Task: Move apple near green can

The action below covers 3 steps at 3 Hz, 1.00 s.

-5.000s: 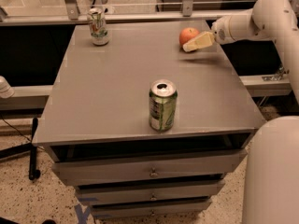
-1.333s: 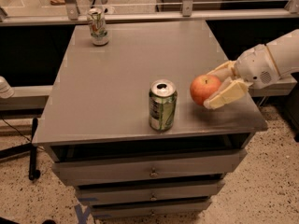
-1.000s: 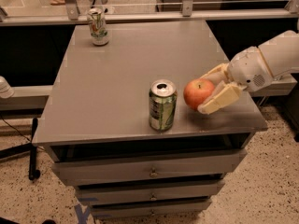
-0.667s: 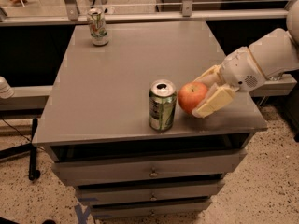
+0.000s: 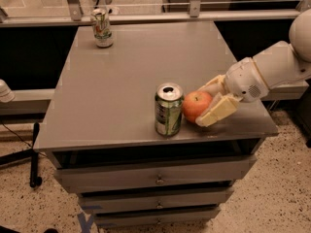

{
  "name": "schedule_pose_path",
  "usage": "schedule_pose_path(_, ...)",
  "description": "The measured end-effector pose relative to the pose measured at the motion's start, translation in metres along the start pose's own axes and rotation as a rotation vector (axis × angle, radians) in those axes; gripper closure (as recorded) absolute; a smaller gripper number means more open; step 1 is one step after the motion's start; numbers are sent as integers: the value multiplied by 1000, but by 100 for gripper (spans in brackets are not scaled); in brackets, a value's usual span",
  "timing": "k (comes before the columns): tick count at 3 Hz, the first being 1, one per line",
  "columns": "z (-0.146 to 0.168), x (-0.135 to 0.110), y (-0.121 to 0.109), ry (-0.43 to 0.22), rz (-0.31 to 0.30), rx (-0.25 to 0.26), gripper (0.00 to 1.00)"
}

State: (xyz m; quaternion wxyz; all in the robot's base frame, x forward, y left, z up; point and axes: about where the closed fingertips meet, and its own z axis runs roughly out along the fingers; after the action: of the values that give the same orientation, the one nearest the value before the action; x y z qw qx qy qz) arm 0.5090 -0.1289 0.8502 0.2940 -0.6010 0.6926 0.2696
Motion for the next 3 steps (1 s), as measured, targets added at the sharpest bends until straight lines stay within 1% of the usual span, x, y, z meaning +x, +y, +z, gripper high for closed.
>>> schedule_pose_path(1,6,8,2,-23,37,-16,86)
schedule_pose_path(2,8,11,4,-32,52,-22,63)
schedule_pose_path(3,8,11,4,-32,53,-22,39)
